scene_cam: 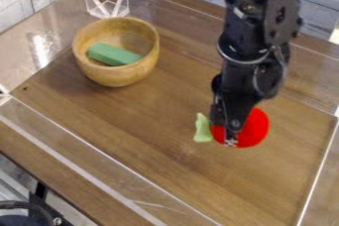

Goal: Move the red object to the left side of the table

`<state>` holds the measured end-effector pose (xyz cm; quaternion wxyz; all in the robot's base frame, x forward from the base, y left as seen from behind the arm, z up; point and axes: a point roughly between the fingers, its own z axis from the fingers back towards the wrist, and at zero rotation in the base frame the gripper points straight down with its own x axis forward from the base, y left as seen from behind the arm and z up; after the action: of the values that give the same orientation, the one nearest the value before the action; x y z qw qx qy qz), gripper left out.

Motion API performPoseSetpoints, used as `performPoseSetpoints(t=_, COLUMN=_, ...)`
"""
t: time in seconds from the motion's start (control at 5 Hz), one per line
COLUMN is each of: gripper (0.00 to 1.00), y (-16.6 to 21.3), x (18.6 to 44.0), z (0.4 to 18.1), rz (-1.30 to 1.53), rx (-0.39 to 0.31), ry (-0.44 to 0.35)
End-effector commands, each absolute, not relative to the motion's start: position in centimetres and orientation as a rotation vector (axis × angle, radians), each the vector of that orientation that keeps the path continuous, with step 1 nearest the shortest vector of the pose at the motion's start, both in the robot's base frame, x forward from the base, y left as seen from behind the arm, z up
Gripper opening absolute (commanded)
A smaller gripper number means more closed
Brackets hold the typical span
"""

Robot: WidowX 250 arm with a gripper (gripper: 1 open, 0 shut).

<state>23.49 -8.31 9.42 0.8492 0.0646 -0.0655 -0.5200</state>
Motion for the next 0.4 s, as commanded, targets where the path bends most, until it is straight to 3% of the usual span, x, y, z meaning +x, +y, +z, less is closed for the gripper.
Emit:
performPoseSetpoints(t=0.0, gripper=0.00, y=-8.81, x=23.42, z=10.54, rz=-1.064, rx=0.147, ry=-0.202)
performPoseSetpoints(t=0.2, gripper=1.00, y=-8.46, x=23.13, z=10.19, rz=-1.085, rx=0.139, ry=-0.210)
